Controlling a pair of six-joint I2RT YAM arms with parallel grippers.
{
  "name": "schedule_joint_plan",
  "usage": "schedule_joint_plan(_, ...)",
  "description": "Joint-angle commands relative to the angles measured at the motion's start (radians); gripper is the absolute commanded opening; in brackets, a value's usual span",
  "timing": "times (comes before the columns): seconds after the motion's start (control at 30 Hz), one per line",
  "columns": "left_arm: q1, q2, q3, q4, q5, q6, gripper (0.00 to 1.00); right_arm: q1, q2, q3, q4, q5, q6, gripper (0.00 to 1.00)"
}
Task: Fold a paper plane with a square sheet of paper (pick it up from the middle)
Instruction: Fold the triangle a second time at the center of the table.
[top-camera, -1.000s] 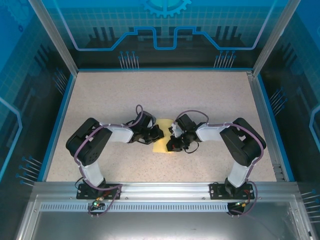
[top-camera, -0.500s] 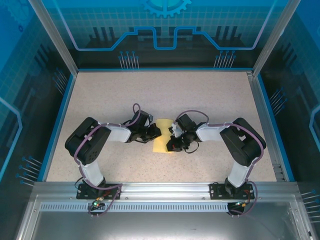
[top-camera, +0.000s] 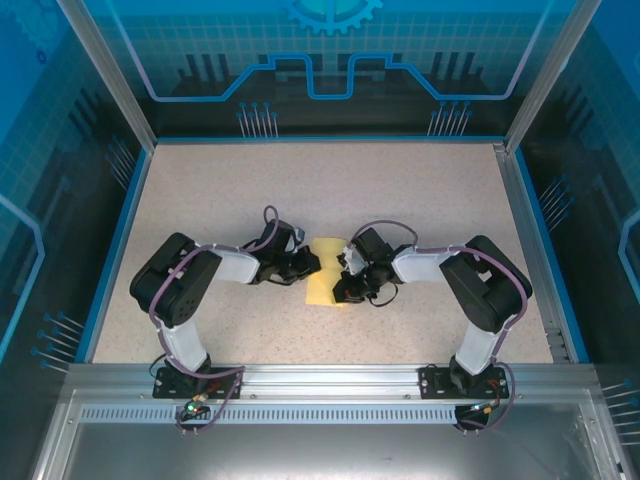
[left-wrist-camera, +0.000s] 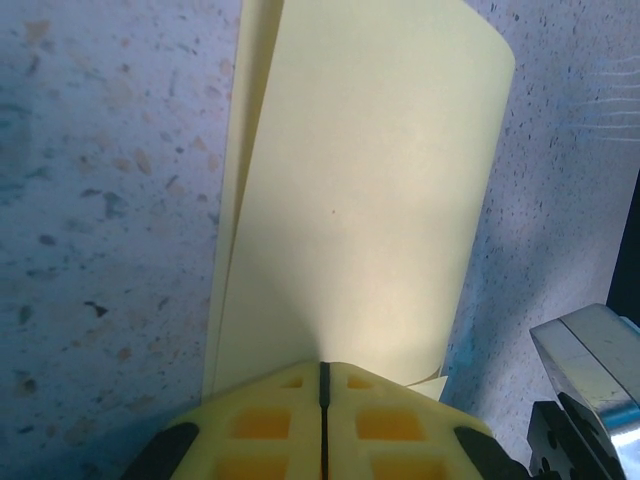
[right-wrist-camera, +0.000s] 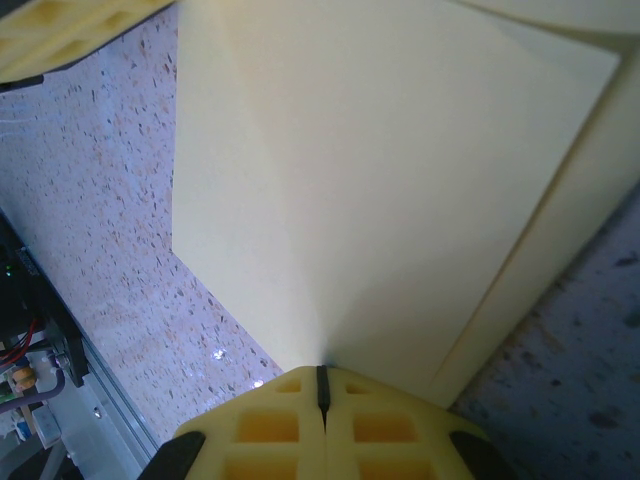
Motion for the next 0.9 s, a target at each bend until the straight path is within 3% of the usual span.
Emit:
schedule_joint_plan(0.0,0.052,0.021,0.005,-0.056,-0.079,0.063,0.07,-0.012,0.027,-0.048,-0.138,0.074,0.004,0.00)
schedule_joint_plan(0.27,0.077,0.013,0.040,-0.089,-0.074,0.084,0.07,-0.012,0.026,-0.044,-0.133,0.072,0.006,0.01)
schedule_joint_plan(0.6,0.078,-0.110,0.044,-0.131,-0.015,0.064,0.10,-0.013,0.022,-0.037,-0.135,0.071,0.004,0.01)
schedule_joint_plan(0.87,-0.020,-0.148,0.018,-0.126,0.032,0.026,0.07,-0.014,0.012,-0.029,-0.139,0.077,0.006,0.01)
